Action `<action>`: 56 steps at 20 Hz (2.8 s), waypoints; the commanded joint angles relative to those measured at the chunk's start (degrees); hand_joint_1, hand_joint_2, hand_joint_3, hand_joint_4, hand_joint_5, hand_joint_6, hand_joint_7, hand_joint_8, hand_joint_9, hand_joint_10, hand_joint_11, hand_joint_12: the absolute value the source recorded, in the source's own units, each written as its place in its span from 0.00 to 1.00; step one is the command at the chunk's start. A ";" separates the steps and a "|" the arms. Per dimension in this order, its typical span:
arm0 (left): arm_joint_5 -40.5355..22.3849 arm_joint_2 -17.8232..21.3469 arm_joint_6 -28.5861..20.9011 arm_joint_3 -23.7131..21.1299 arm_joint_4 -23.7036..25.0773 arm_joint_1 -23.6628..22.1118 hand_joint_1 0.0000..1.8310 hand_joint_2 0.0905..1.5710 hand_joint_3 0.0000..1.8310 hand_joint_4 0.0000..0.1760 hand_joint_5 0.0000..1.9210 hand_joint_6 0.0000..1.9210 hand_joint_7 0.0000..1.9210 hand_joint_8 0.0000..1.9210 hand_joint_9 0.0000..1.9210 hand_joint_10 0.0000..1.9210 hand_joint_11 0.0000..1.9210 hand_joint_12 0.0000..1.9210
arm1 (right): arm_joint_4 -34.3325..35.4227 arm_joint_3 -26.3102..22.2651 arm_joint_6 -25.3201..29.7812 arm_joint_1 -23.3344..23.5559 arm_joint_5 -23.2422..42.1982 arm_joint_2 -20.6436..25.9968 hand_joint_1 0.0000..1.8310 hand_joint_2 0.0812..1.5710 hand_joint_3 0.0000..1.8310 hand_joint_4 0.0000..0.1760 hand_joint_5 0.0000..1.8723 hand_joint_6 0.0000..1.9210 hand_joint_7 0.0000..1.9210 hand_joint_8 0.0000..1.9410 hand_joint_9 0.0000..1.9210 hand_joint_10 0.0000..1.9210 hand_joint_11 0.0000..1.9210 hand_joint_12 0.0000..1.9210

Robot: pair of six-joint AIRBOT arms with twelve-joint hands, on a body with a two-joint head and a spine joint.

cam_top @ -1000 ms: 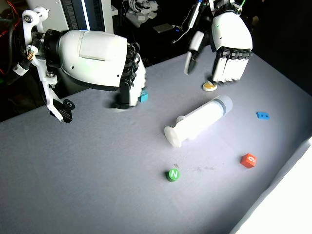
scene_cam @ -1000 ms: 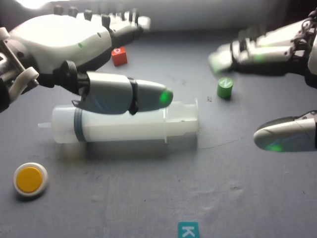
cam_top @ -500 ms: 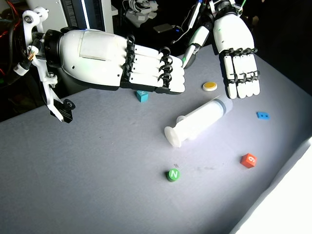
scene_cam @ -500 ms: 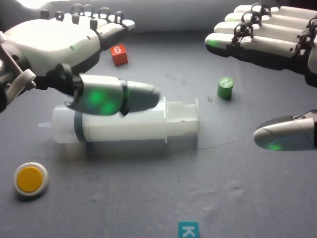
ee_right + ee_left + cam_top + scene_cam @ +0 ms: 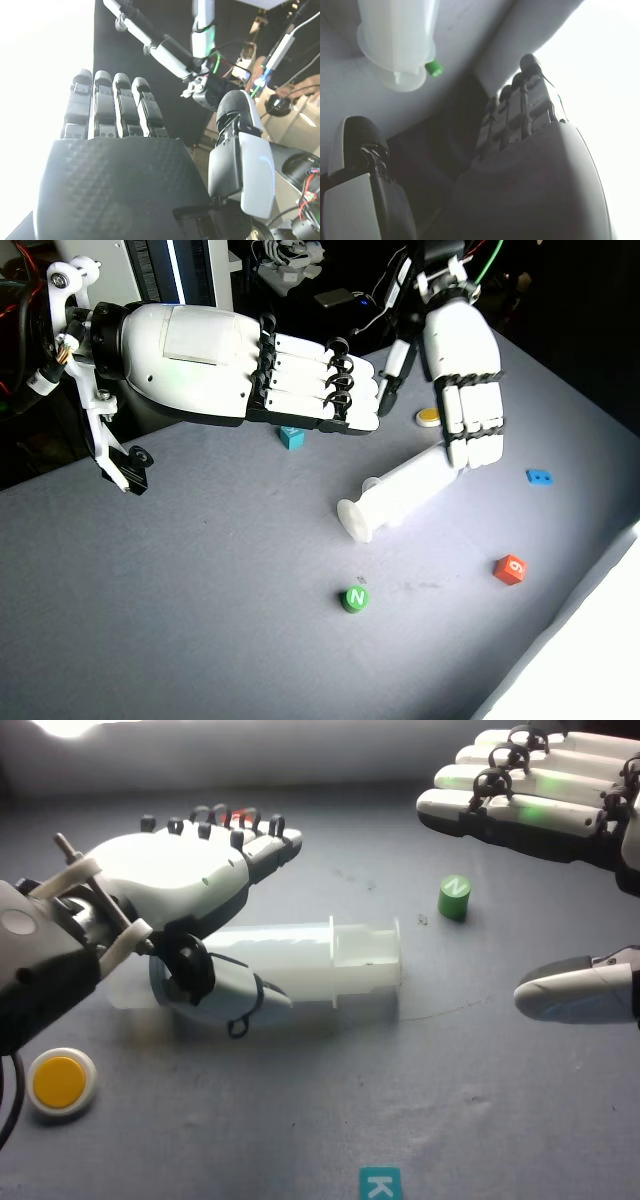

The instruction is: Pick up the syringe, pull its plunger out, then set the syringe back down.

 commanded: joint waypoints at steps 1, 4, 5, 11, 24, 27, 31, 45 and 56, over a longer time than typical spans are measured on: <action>-4.76 -0.53 -0.25 0.61 2.61 -0.09 0.47 0.62 0.01 0.00 0.00 0.00 0.00 0.00 0.00 0.00 0.00 0.17 | 2.18 0.00 -0.31 0.35 6.61 0.11 0.07 0.71 0.00 0.00 0.01 0.00 0.00 0.00 0.00 0.00 0.00 0.00; -5.11 -2.49 -1.63 2.93 3.96 1.66 0.47 0.62 0.00 0.00 0.00 0.00 0.01 0.00 0.02 0.00 0.00 0.20 | 5.42 0.00 -3.15 -0.40 6.53 -0.17 0.04 0.71 0.00 0.00 0.01 0.00 0.00 0.00 0.00 0.00 0.00 0.00; -5.21 -3.20 -2.27 3.98 4.75 2.26 0.47 0.62 0.00 0.00 0.00 0.00 0.01 0.00 0.02 0.00 0.00 0.21 | 6.64 0.00 -4.25 -0.63 6.43 -0.27 0.04 0.71 0.00 0.00 0.01 0.00 0.00 0.00 0.00 0.00 0.00 0.00; -5.22 -6.47 -2.81 8.77 6.25 4.27 0.45 0.62 0.00 0.00 0.00 0.00 0.00 0.00 0.01 0.00 0.00 0.18 | 7.06 -0.01 -6.01 -1.18 5.97 -0.85 0.02 0.71 0.00 0.00 0.00 0.00 0.00 0.00 0.00 0.00 0.00 0.00; -7.88 -11.33 -2.81 12.24 5.33 9.14 0.45 0.64 0.00 0.00 0.00 0.00 0.01 0.00 0.01 0.00 0.00 0.17 | 9.07 -0.01 -8.66 -1.96 6.13 -1.05 0.05 0.70 0.00 0.00 0.03 0.01 0.02 0.00 0.01 0.00 0.00 0.00; -7.93 -13.02 -3.46 13.93 5.30 10.23 0.45 0.64 0.00 0.00 0.00 0.00 0.02 0.00 0.02 0.00 0.00 0.19 | 9.19 -0.01 -8.66 -1.96 6.13 -1.09 0.05 0.70 0.00 0.00 0.03 0.00 0.03 0.00 0.01 0.00 0.00 0.00; -8.13 -14.98 -4.71 15.75 5.92 10.97 0.46 0.66 0.01 0.00 0.00 0.00 0.04 0.00 0.05 0.01 0.00 0.25 | 9.19 -0.02 -8.67 -2.00 6.12 -1.23 0.03 0.70 0.00 0.00 0.03 0.00 0.03 0.00 0.02 0.00 0.00 0.00; -9.65 -16.96 -5.05 16.89 5.64 11.26 0.63 0.76 0.00 0.00 0.39 0.62 0.46 0.55 0.50 0.07 0.24 0.56 | 9.19 -0.01 -8.85 -2.15 6.31 -1.28 0.06 0.69 0.00 0.00 0.04 0.00 0.05 0.00 0.03 0.00 0.01 0.01; -9.65 -15.99 -3.13 15.95 3.09 9.15 0.65 0.73 0.00 0.04 0.43 0.62 0.49 0.57 0.51 0.34 0.33 0.64 | 14.66 0.01 -11.22 -0.91 5.91 -1.26 0.05 0.69 0.00 0.00 0.05 0.00 0.05 0.00 0.03 0.00 0.00 0.03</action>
